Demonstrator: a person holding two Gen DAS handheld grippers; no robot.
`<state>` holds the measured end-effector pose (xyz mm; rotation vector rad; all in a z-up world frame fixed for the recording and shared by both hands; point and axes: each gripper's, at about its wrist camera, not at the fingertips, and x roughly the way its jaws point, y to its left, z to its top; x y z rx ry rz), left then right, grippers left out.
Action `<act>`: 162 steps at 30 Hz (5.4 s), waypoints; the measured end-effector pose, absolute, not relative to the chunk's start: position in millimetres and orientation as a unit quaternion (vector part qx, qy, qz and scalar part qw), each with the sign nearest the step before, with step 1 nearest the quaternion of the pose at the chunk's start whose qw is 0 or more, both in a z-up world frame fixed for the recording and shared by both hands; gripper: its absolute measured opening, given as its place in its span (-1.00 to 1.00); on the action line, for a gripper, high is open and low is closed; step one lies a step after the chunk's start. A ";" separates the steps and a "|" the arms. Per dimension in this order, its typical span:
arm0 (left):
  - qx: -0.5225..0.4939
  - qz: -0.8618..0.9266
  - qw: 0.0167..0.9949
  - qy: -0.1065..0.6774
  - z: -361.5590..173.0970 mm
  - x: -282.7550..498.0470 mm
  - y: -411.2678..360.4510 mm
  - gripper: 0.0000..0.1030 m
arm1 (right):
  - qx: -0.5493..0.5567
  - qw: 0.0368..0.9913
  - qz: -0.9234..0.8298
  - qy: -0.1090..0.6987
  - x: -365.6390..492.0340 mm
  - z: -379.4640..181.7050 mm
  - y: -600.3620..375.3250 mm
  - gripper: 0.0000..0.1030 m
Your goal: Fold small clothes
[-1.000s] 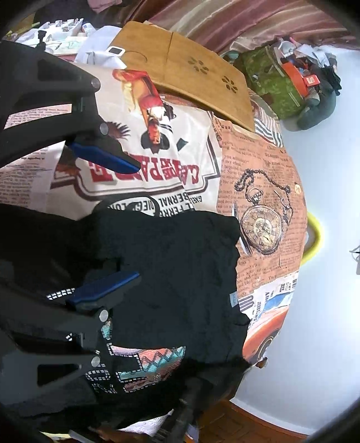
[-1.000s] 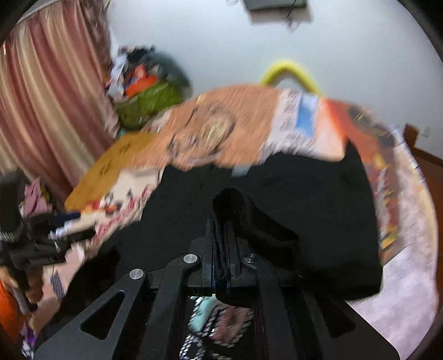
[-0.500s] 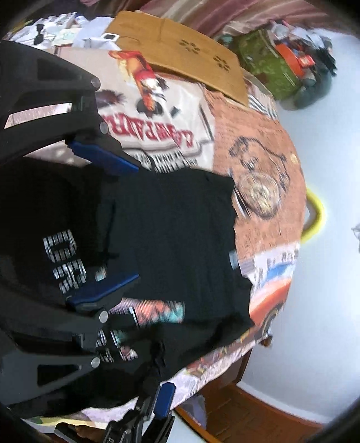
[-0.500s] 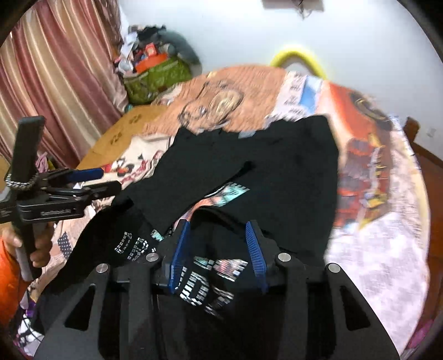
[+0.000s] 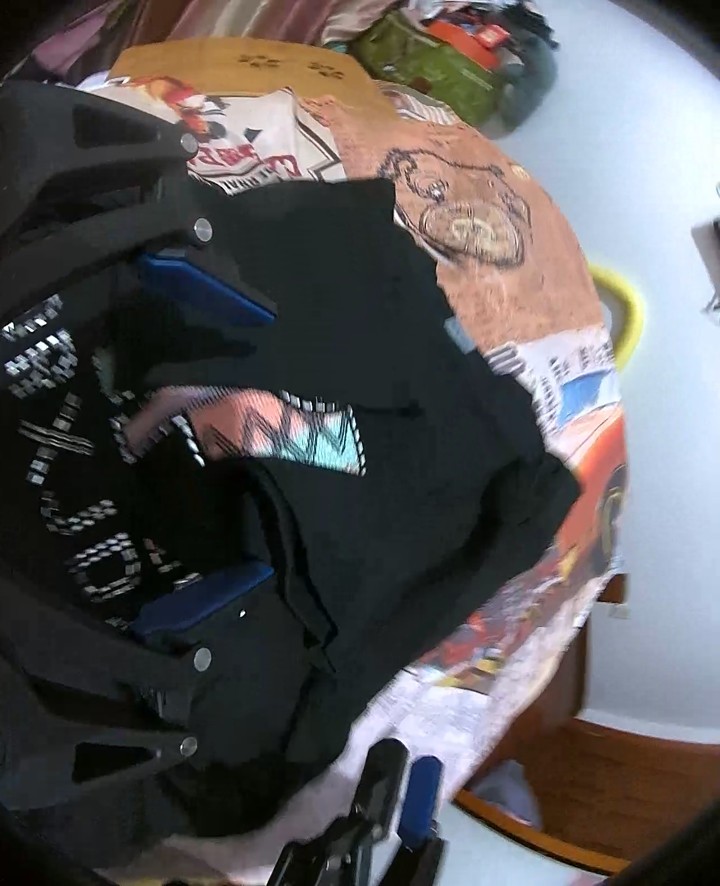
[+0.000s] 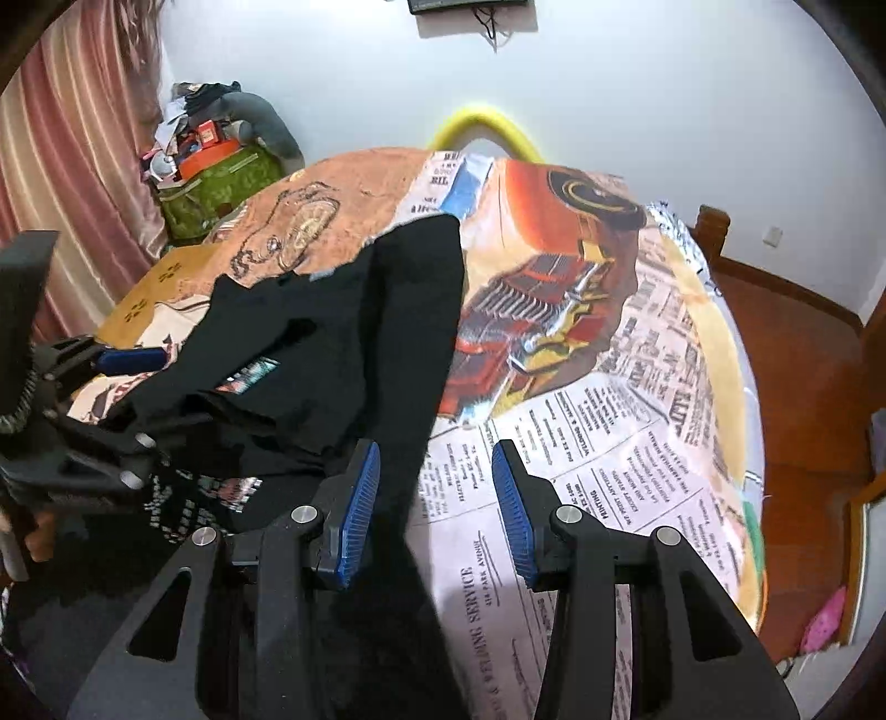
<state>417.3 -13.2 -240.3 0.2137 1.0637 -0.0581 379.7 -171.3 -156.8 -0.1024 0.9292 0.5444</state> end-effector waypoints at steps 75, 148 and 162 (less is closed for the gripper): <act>-0.078 0.084 0.838 0.533 -216.3 231.7 199.0 0.51 | -0.065 0.837 0.232 0.491 273.3 -135.5 -205.7 -0.04; -0.082 0.085 0.904 0.412 -103.4 280.3 209.9 -0.94 | 0.013 0.889 0.272 0.367 314.5 -71.2 -167.8 -0.95; -0.090 0.117 0.856 0.496 -217.7 352.0 254.3 -0.30 | -0.002 0.870 0.216 0.443 390.2 -142.4 -167.3 -0.84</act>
